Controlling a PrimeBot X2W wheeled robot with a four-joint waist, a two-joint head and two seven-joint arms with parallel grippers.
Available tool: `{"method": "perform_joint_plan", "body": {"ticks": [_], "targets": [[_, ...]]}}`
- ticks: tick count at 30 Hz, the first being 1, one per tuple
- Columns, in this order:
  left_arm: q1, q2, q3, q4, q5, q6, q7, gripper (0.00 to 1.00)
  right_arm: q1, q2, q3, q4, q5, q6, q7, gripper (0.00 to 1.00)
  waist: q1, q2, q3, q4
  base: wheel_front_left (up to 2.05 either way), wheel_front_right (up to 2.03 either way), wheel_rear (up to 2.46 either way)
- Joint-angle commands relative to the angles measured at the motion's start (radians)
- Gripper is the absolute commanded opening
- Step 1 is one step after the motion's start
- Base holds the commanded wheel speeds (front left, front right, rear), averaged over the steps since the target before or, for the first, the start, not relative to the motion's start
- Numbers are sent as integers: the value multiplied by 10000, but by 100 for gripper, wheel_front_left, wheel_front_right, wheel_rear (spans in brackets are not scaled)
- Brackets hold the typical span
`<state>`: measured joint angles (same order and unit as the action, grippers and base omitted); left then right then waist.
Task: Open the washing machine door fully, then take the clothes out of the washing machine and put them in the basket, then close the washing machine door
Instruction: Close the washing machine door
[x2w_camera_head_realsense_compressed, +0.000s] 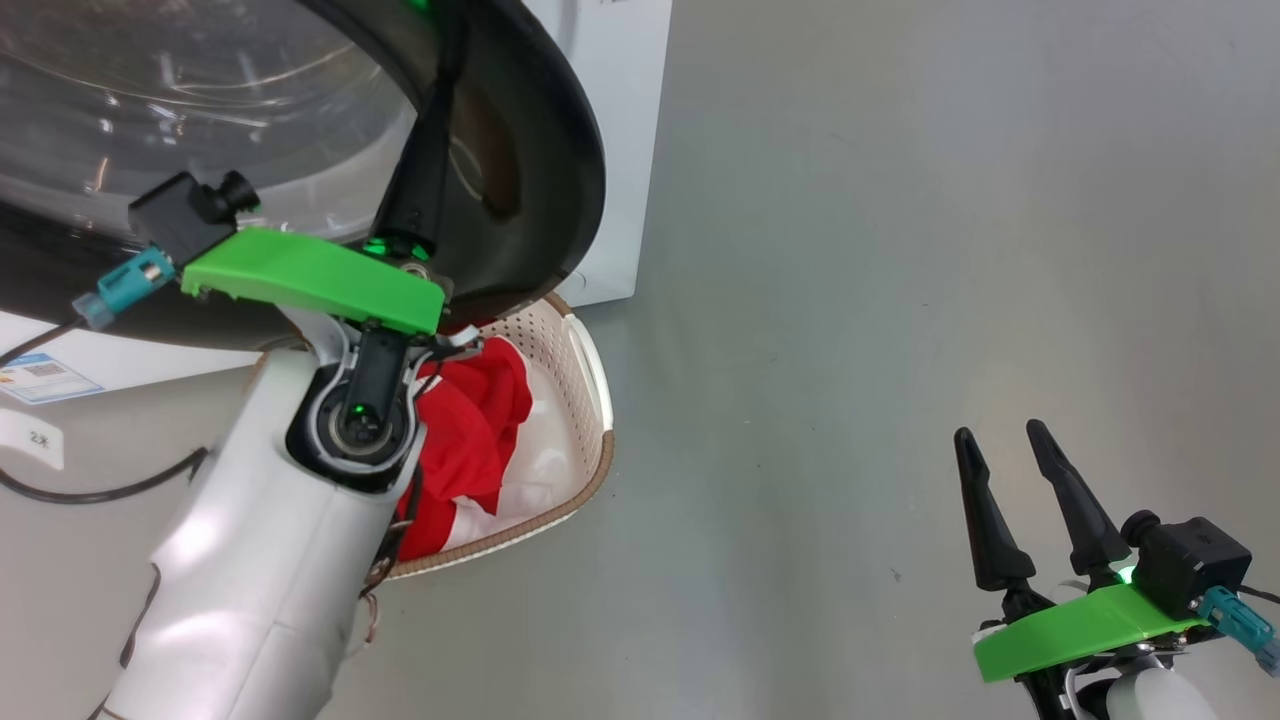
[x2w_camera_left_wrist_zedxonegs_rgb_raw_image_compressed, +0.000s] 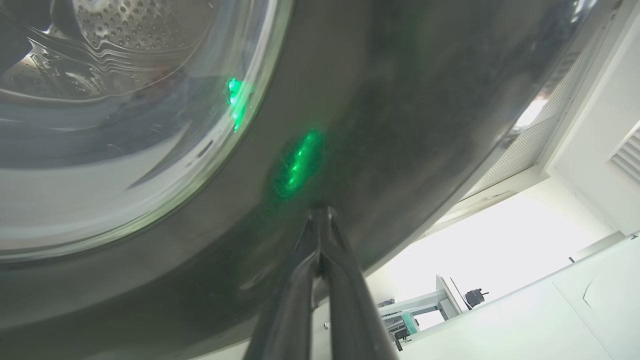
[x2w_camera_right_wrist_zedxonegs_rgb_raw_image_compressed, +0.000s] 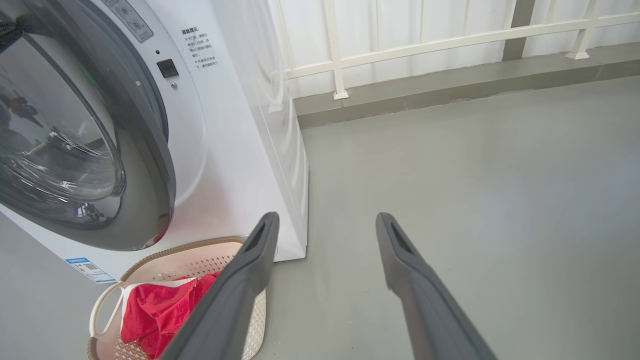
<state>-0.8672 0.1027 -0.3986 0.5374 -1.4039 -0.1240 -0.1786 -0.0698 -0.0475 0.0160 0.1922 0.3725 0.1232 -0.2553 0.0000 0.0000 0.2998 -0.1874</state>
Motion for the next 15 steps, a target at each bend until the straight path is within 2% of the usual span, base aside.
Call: {"method": "perform_joint_plan", "body": {"ticks": [1, 13, 14, 15], "targets": [[-338, 310, 109, -143, -89, -67, -90, 0, -301, -33, 196, -211, 117, 75, -65, 100, 0, 0, -11, 17, 0, 0, 0], [499, 626, -498, -208, -543, -67, -612, 0, -193, -29, 64, -236, -54, 75, -65, 100, 0, 0, -257, 601, 0, 0, 0], [633, 651, -521, -229, -565, -67, -647, 1, -188, -29, 48, -238, -79, 75, -65, 100, 0, 0, -285, 659, 0, 0, 0], [786, 675, -544, -252, -572, -67, -680, 12, -172, -29, 37, -234, -105, 75, -65, 100, 0, 0, -328, 717, 0, 0, 0]]}}
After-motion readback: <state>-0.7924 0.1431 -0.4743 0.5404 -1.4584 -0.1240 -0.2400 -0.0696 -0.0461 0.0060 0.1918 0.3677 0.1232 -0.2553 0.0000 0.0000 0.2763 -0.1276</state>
